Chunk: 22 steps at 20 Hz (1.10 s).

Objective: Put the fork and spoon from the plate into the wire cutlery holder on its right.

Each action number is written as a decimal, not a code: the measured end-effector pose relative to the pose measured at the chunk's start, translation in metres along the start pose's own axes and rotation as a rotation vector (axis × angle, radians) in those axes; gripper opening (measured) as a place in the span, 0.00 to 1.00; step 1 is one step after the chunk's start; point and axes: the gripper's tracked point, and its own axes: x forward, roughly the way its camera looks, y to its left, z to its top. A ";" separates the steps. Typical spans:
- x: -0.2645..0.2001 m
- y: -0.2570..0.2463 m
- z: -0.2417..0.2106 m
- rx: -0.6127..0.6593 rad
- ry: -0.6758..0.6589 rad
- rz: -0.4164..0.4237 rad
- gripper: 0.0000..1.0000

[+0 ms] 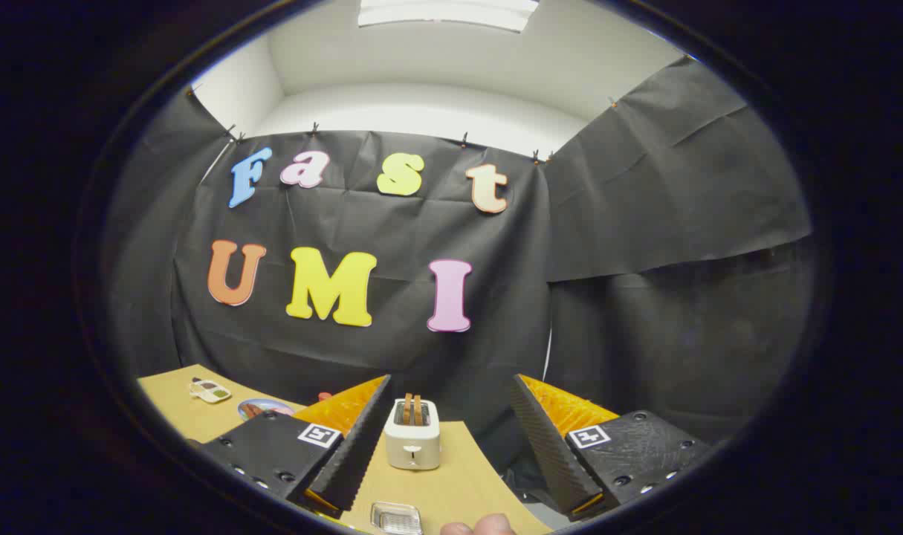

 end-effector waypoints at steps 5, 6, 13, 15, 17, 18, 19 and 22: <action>0.004 0.002 -0.002 0.007 0.008 0.015 0.95; 0.005 0.004 -0.001 0.008 0.007 0.020 0.95; 0.007 0.013 -0.001 0.010 0.010 0.048 0.95; 0.010 0.011 -0.004 0.016 0.021 0.043 0.95; 0.010 0.011 -0.005 0.017 0.033 0.040 0.95; 0.010 0.013 -0.005 0.016 0.036 0.043 0.95; 0.010 0.015 -0.007 0.013 0.041 0.045 0.95; 0.007 0.028 -0.012 0.002 0.059 0.067 0.95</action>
